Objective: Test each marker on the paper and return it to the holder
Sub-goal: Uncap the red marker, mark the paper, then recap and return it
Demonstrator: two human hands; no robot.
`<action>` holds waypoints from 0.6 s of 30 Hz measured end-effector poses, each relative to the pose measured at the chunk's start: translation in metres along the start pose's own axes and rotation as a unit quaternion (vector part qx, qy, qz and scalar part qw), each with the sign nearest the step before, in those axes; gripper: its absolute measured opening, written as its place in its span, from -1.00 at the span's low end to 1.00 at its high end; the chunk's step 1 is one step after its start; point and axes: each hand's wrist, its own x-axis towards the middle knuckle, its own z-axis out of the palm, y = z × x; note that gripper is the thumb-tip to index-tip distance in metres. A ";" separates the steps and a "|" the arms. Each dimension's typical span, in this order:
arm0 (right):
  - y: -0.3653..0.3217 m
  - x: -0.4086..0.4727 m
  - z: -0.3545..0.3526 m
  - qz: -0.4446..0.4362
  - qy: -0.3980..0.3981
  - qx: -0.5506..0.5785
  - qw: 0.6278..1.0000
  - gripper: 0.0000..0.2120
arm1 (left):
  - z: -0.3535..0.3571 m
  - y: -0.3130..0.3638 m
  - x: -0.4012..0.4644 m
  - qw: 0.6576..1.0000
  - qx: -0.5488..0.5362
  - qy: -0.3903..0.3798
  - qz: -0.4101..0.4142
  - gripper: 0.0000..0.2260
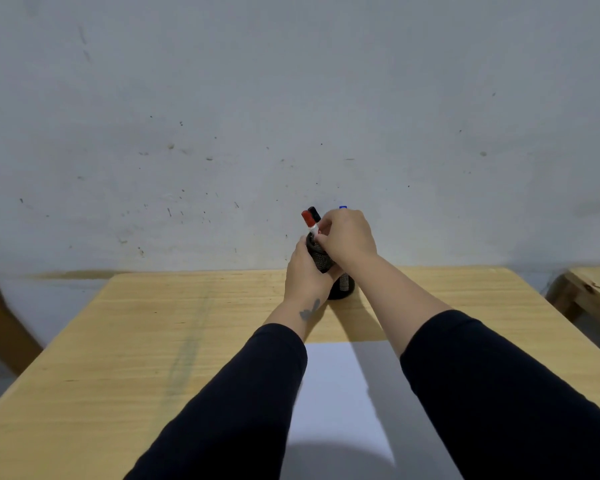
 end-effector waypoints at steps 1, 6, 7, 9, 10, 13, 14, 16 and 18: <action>-0.002 0.001 -0.003 -0.001 0.019 0.029 0.999 -0.82 | -0.001 0.001 -0.001 1.000 -0.002 -0.001 0.006 -0.45; -0.025 -0.001 -0.039 -0.033 0.101 0.141 0.984 -0.84 | -0.014 0.010 -0.001 0.998 0.040 -0.006 0.044 -0.36; -0.029 -0.002 -0.047 -0.037 0.105 0.148 0.983 -0.86 | -0.019 0.013 -0.002 0.998 0.047 -0.003 0.049 -0.30; -0.034 -0.009 -0.061 -0.044 0.099 0.154 0.982 -0.86 | -0.033 0.024 -0.009 0.996 0.066 0.010 0.062 -0.14; -0.035 -0.015 -0.067 -0.045 0.085 0.156 0.983 -0.84 | -0.042 0.029 -0.014 0.993 0.082 0.027 0.083 -0.16; -0.033 -0.040 -0.073 -0.033 0.005 0.144 0.989 -0.79 | -0.070 0.047 -0.038 0.969 0.142 0.088 0.180 -0.40; -0.032 -0.051 -0.073 -0.031 -0.028 0.136 0.990 -0.79 | -0.079 0.052 -0.045 0.963 0.148 0.094 0.204 -0.49; -0.030 -0.073 -0.070 -0.039 -0.084 0.117 0.989 -0.79 | -0.093 0.055 -0.060 0.963 0.140 0.085 0.214 -0.68; -0.029 -0.095 -0.068 -0.058 -0.112 0.103 0.987 -0.79 | -0.101 0.055 -0.074 0.972 0.124 0.061 0.189 -0.85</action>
